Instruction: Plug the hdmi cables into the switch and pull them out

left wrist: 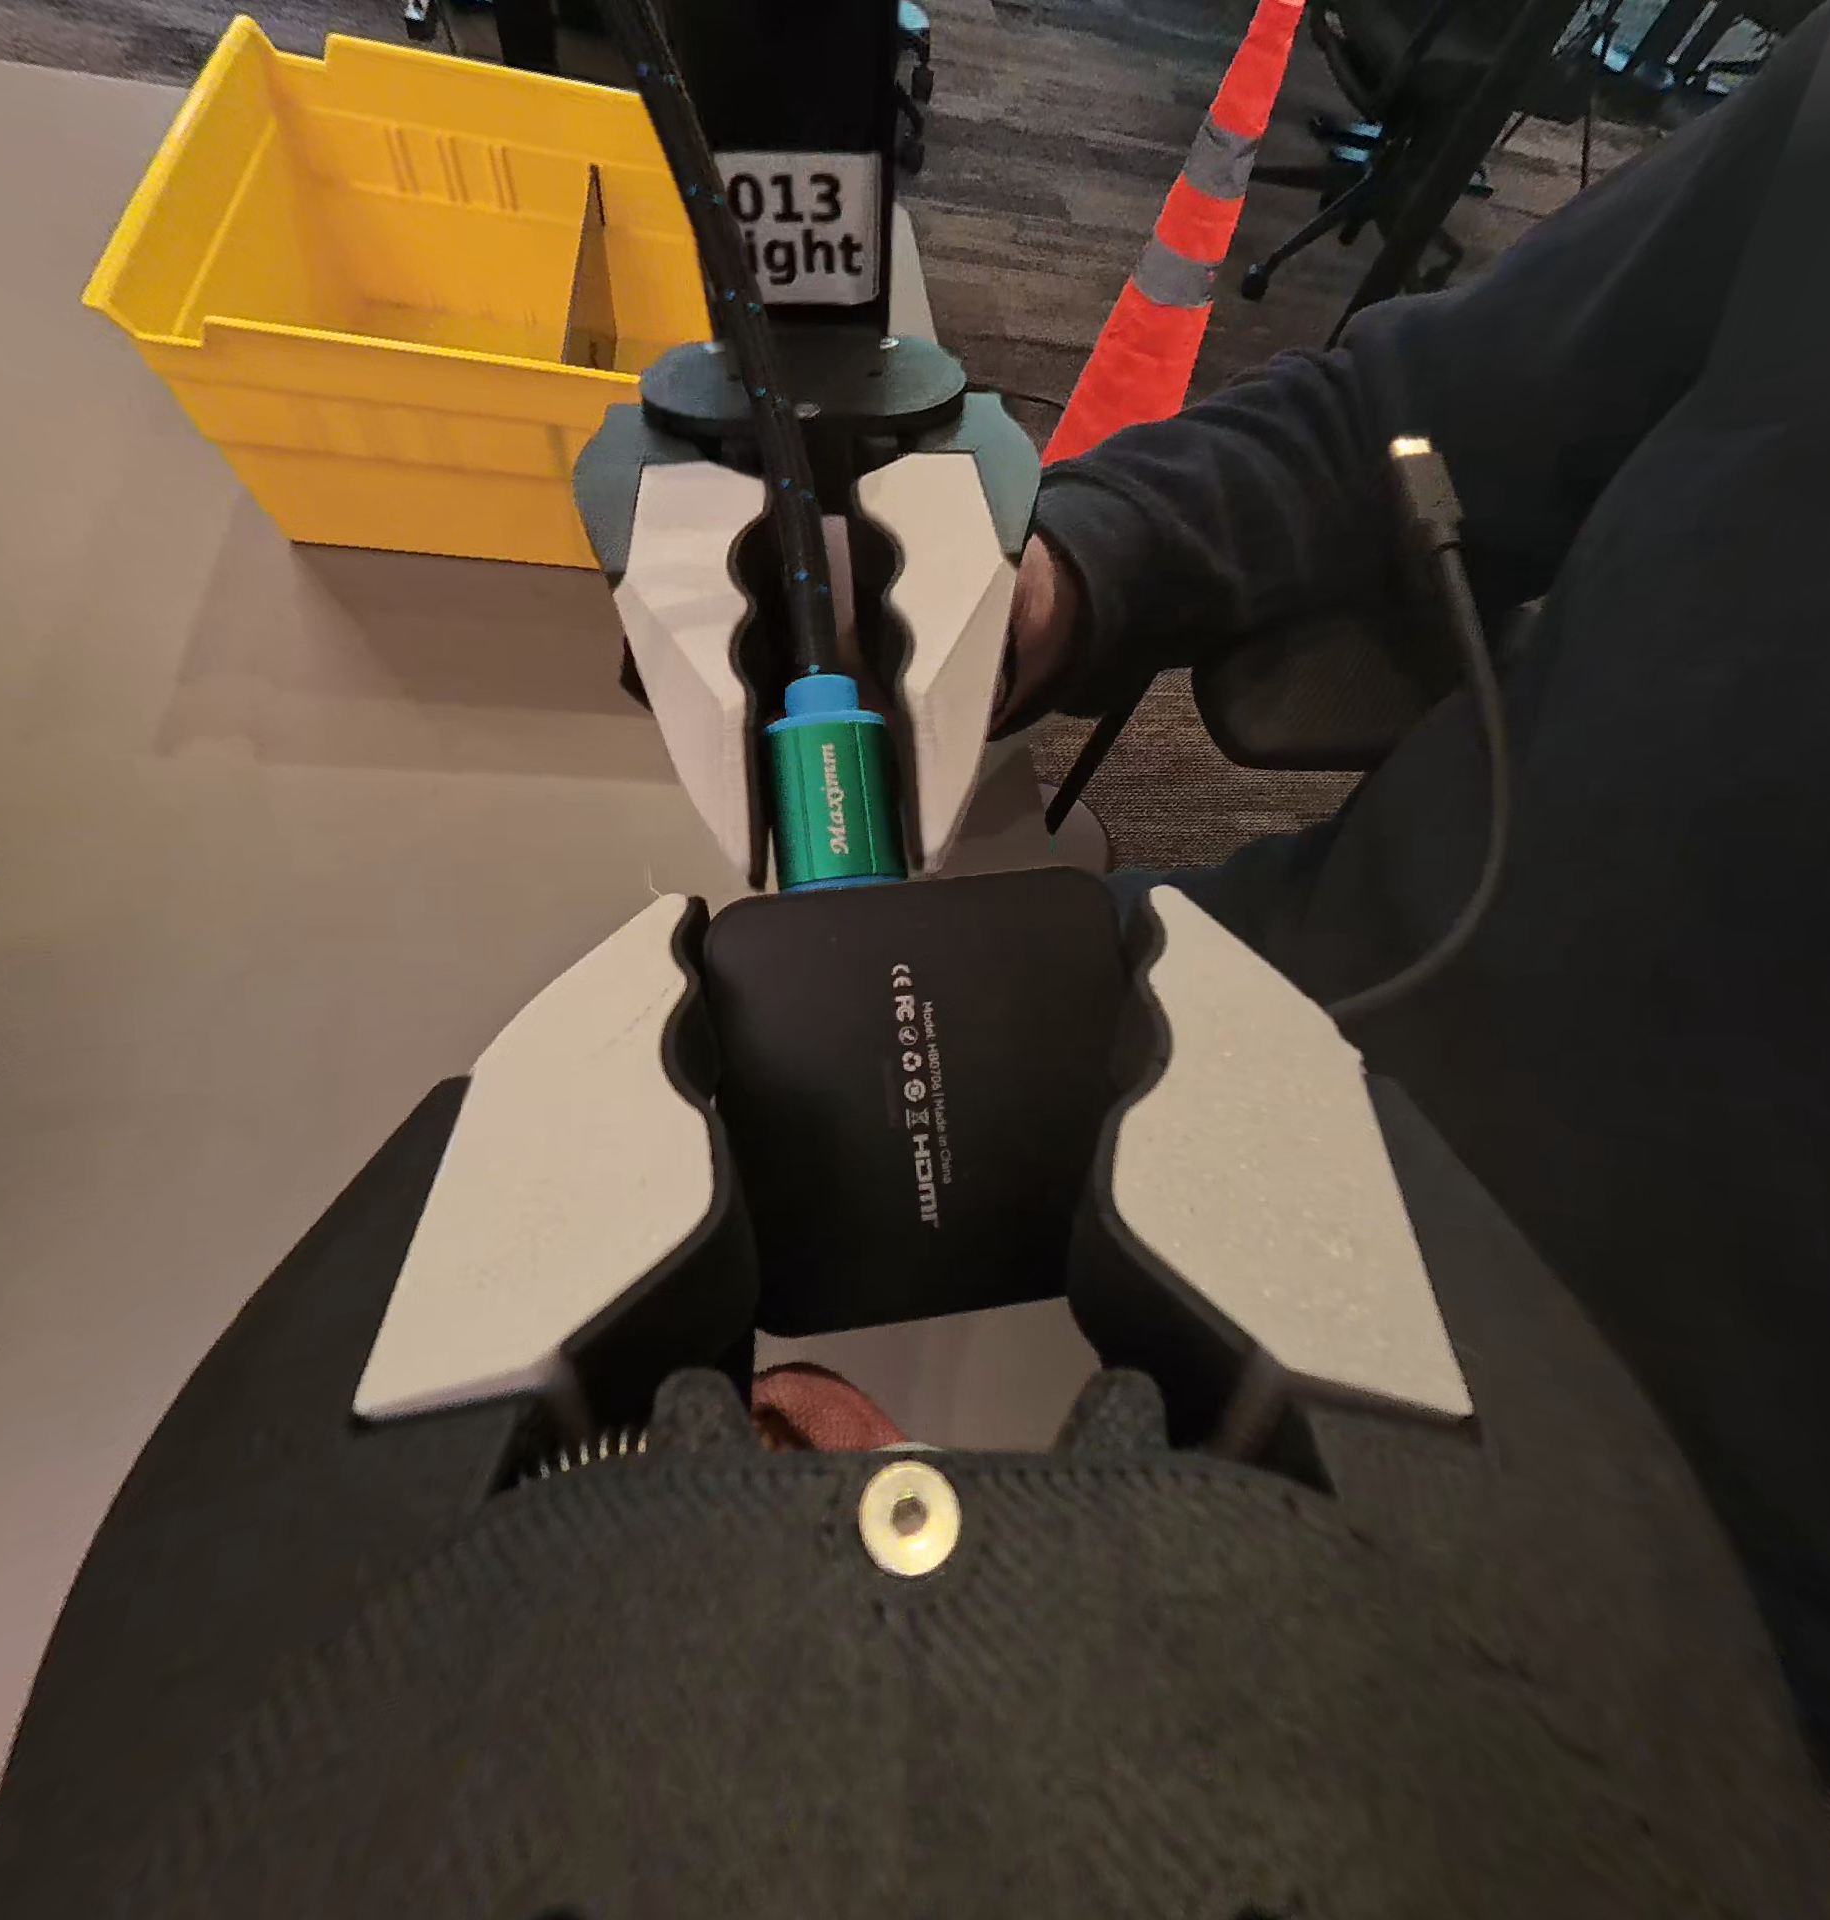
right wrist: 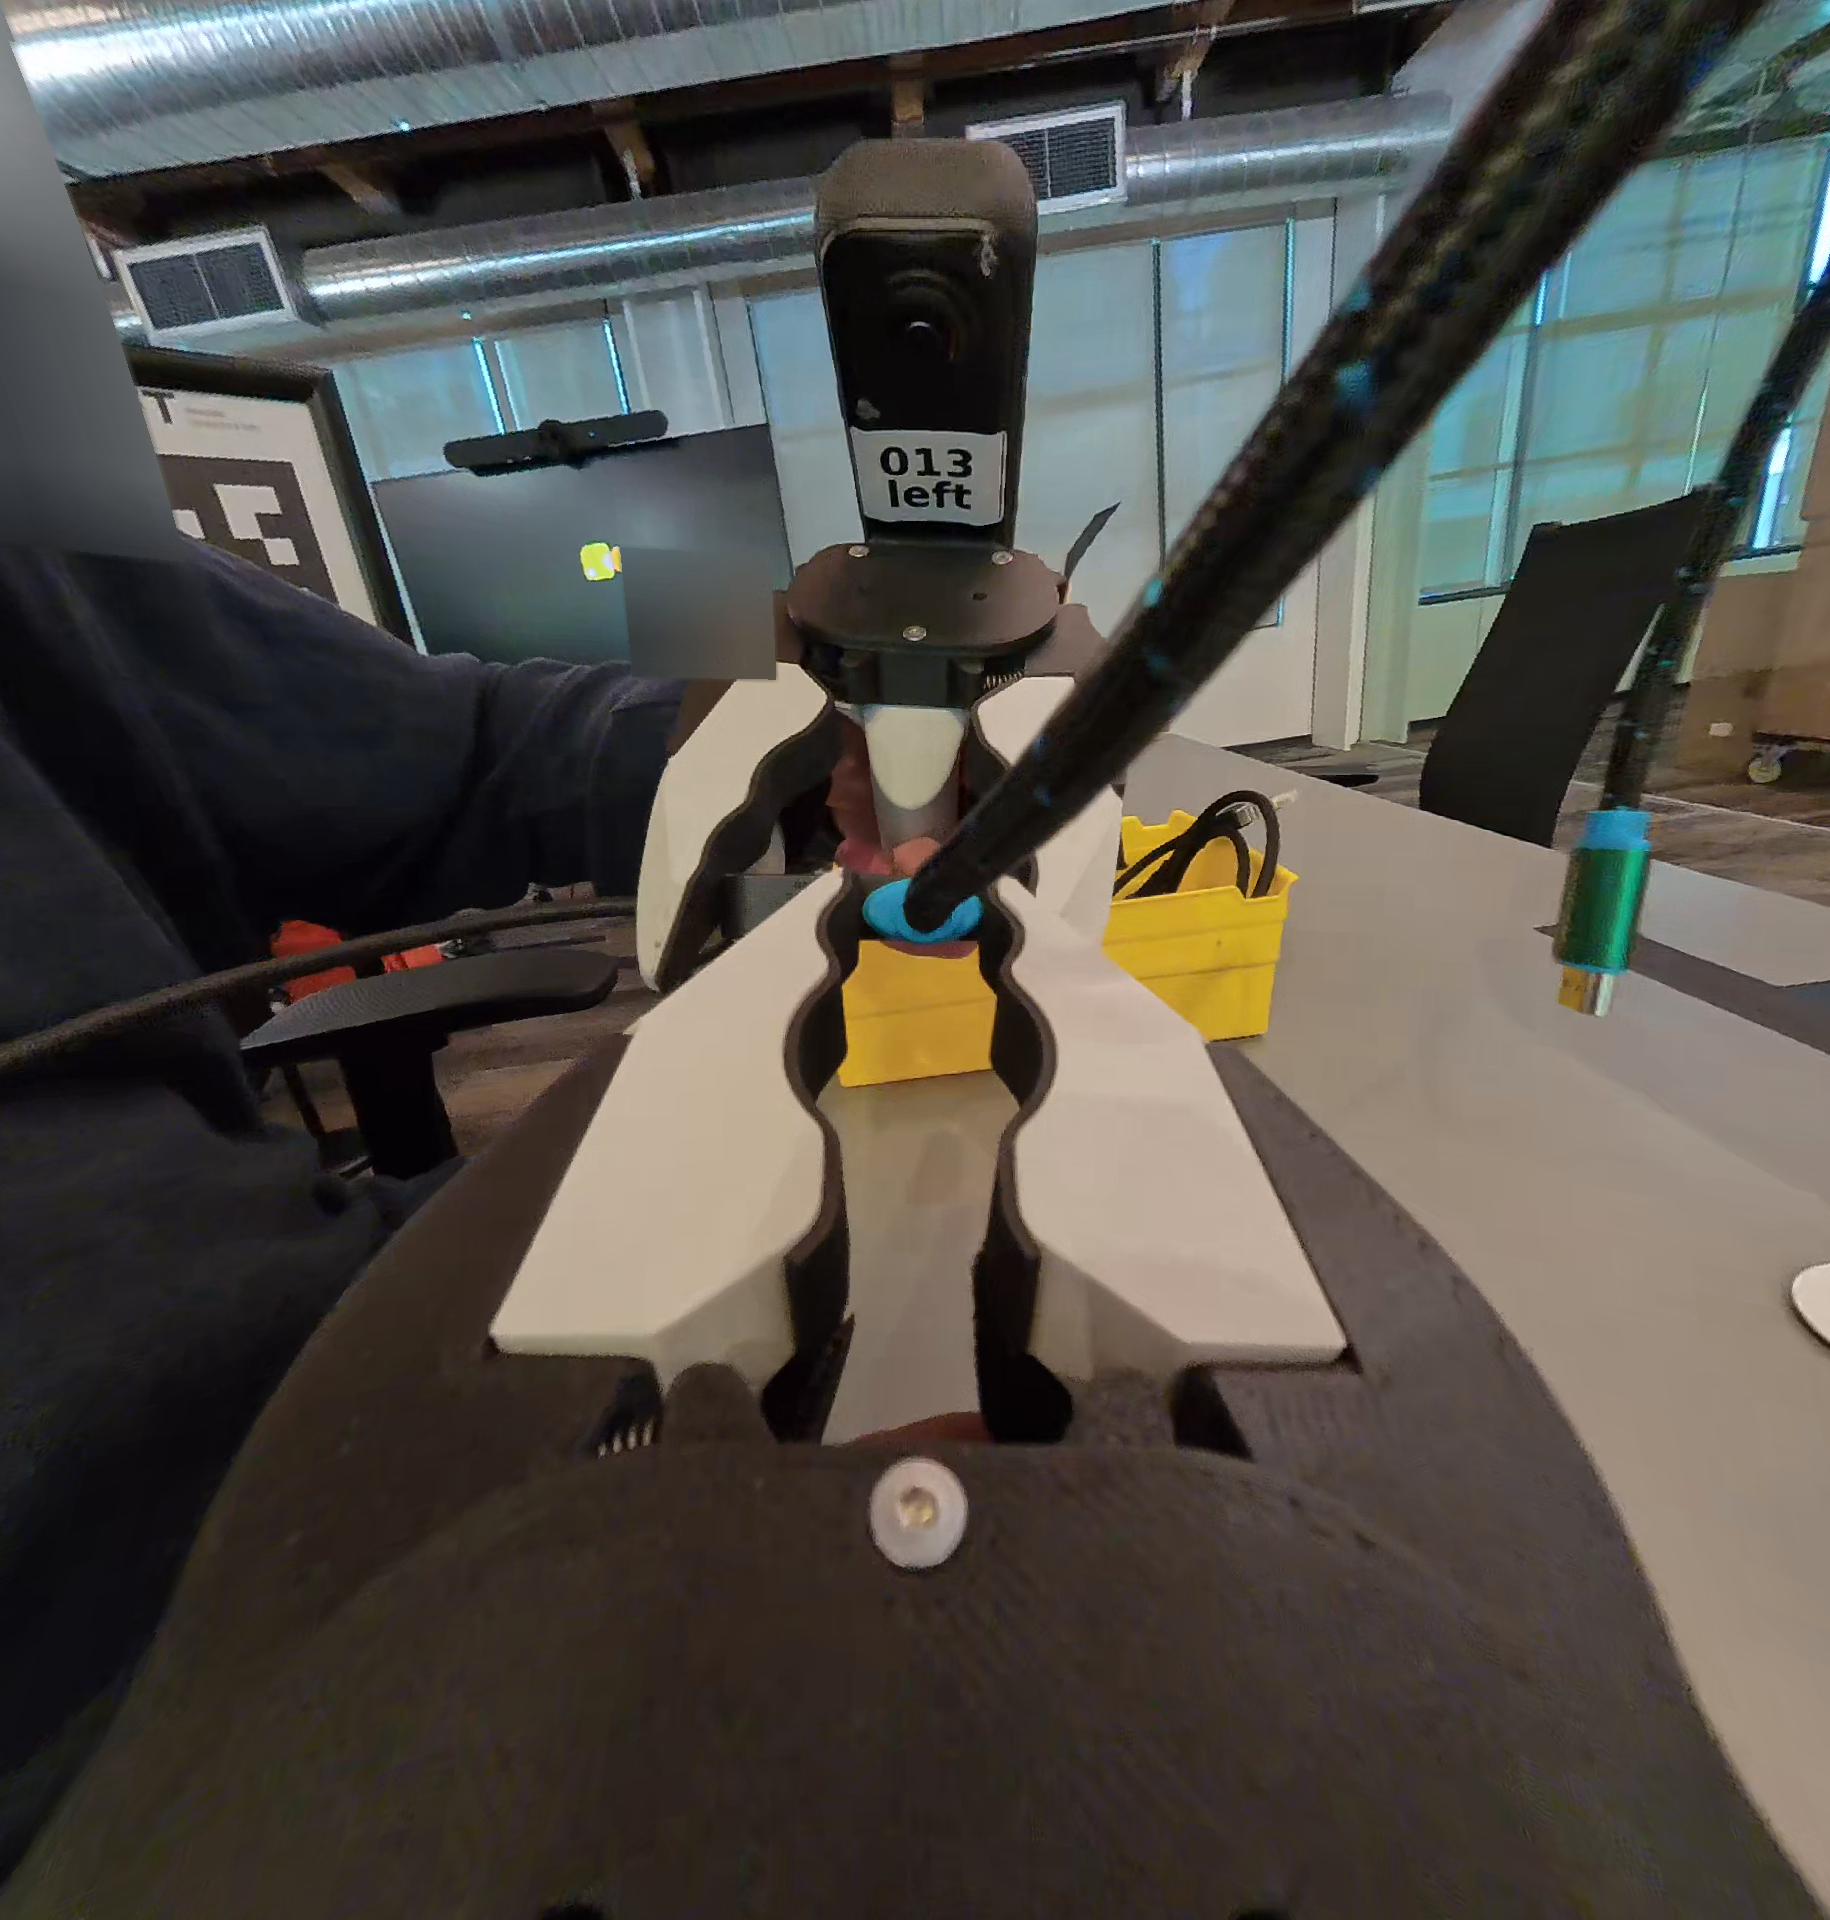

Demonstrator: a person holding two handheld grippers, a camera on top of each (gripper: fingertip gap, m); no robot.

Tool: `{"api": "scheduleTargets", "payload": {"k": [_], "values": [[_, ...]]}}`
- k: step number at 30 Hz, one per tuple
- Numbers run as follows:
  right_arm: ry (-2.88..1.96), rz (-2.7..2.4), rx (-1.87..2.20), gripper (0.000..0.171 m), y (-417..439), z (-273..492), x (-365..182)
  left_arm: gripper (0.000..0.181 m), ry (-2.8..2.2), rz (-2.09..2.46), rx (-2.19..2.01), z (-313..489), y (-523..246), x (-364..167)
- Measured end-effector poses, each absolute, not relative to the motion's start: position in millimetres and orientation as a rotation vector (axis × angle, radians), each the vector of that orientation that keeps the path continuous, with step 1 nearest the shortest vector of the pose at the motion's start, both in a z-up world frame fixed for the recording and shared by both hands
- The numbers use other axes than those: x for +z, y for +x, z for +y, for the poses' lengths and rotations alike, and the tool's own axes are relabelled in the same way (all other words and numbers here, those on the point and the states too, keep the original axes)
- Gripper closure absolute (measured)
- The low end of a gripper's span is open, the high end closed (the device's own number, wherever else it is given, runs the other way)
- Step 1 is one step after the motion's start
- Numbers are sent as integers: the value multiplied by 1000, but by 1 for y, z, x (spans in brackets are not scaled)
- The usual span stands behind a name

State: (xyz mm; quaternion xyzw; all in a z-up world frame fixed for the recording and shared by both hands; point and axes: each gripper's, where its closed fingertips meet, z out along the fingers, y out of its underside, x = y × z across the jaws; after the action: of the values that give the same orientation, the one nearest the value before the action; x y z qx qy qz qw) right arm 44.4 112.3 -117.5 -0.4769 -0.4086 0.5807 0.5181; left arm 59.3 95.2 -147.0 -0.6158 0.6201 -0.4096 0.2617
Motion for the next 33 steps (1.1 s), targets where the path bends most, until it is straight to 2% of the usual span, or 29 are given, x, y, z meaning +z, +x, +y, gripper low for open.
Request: {"api": "scheduleTargets", "payload": {"k": [19, 26, 29, 33], "values": [[-1161, -939, 1392, 152, 54, 109, -107, 107, -1561, 1509, -1131, 93, 73, -135], [-1084, -1021, 1407, 152, 60, 97, -98, 107, -1486, 1594, -1153, 80, 68, -135], [-1089, -879, 1382, 152, 101, 132, -84, 107, -1516, 1562, -1128, 90, 47, -137], [-1093, -905, 1362, 152, 98, 134, -80, 107, -1478, 1525, -1104, 94, 45, -124]]}}
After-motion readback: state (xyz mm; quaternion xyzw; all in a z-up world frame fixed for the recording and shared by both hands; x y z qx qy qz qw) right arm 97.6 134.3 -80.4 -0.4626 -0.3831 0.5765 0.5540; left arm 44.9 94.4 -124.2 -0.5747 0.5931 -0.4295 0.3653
